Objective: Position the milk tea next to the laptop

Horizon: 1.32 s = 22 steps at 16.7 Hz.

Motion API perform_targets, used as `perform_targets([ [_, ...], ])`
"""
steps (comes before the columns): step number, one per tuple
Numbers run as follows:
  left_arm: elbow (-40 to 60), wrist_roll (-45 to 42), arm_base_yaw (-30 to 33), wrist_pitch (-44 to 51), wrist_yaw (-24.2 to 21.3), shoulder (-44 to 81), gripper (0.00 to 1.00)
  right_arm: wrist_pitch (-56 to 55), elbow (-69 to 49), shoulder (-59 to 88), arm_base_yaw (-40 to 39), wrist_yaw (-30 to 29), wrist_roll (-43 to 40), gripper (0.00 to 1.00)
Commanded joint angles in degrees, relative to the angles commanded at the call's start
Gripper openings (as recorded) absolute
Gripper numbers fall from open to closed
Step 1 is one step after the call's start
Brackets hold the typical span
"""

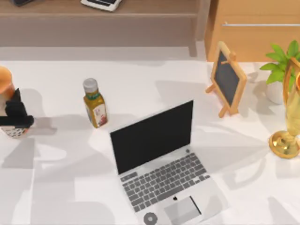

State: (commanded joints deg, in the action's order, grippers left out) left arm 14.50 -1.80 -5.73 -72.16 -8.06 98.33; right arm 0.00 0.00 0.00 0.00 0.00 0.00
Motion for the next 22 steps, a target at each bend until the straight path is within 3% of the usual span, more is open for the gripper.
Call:
perform_targets([
  [14, 1.81, 0.53, 0.72, 4.85, 0.7, -4.86, 0.0, 0.0, 0.0, 0.0, 0.0, 0.0, 0.0, 1.0],
  [17, 8.0, 3.64, 4.84, 7.78, 3.76, -5.32, 0.0, 0.0, 0.0, 0.0, 0.0, 0.0, 0.0, 1.0],
  [22, 25.38, 11.95, 15.88, 18.05, 12.73, -3.18, 0.0, 0.0, 0.0, 0.0, 0.0, 0.0, 0.0, 1.0],
])
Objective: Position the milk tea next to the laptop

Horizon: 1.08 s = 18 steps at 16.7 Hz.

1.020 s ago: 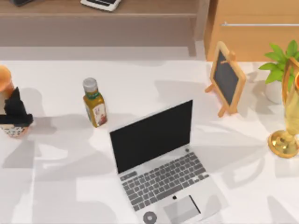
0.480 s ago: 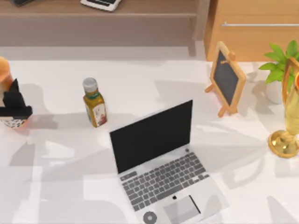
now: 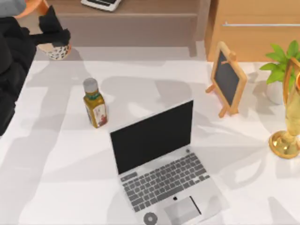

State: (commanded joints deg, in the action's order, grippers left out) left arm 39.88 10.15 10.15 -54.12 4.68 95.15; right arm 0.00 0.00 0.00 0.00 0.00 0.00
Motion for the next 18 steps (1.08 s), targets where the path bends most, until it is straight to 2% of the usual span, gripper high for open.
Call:
perform_targets([
  [5, 20.52, 8.96, 11.93, 10.43, 9.8, 1.81, 0.0, 0.0, 0.0, 0.0, 0.0, 0.0, 0.0, 1.0],
  [9, 34.0, 15.85, 22.83, 20.79, 20.19, 3.18, 0.0, 0.0, 0.0, 0.0, 0.0, 0.0, 0.0, 1.0],
  [13, 41.8, 23.68, 36.74, 34.89, 34.04, 7.5, 0.0, 0.0, 0.0, 0.0, 0.0, 0.0, 0.0, 1.0],
  [18, 45.78, 35.02, 56.18, 55.43, 53.03, 17.47, 0.0, 0.0, 0.0, 0.0, 0.0, 0.0, 0.0, 1.0],
])
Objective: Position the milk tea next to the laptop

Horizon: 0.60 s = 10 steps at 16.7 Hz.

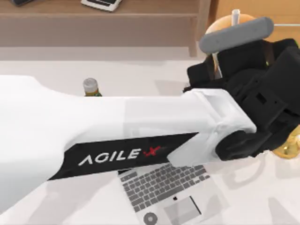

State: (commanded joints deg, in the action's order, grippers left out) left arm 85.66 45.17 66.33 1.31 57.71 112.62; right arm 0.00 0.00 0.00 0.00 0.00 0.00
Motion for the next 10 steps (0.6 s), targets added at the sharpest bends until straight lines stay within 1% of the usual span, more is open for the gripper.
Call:
perform_targets([
  [3, 1.34, 6.34, 9.89, 10.49, 9.69, 6.13, 0.0, 0.0, 0.0, 0.0, 0.0, 0.0, 0.0, 1.0],
  [5, 1.6, 9.56, 14.56, 15.44, 14.25, 9.34, 0.0, 0.0, 0.0, 0.0, 0.0, 0.0, 0.0, 1.0],
  [7, 1.41, 11.48, 17.27, 18.18, 16.82, 11.35, 0.0, 0.0, 0.0, 0.0, 0.0, 0.0, 0.0, 1.0],
  [10, 1.31, 11.9, 17.84, 18.77, 17.38, 11.79, 0.0, 0.0, 0.0, 0.0, 0.0, 0.0, 0.0, 1.0],
])
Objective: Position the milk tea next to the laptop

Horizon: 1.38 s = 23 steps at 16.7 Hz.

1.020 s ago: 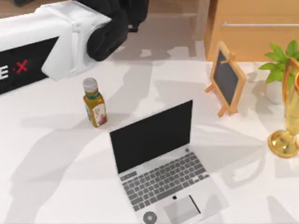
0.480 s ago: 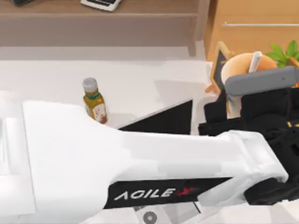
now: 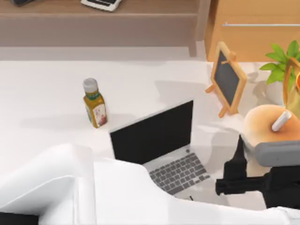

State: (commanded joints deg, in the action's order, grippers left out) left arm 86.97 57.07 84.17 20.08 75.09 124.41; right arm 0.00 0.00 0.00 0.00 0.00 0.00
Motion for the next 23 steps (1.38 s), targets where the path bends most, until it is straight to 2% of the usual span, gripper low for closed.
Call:
perform_targets([
  [3, 0.7, -0.01, -1.04, -2.78, 0.68, -1.6, 0.0, 0.0, 0.0, 0.0, 0.0, 0.0, 0.0, 1.0],
  [11, 0.24, -0.24, -0.87, -4.04, -0.62, -1.14, 0.0, 0.0, 0.0, 0.0, 0.0, 0.0, 0.0, 1.0],
  [23, -2.48, -0.14, -0.03, -5.77, 0.05, 2.73, 0.0, 0.0, 0.0, 0.0, 0.0, 0.0, 0.0, 1.0],
])
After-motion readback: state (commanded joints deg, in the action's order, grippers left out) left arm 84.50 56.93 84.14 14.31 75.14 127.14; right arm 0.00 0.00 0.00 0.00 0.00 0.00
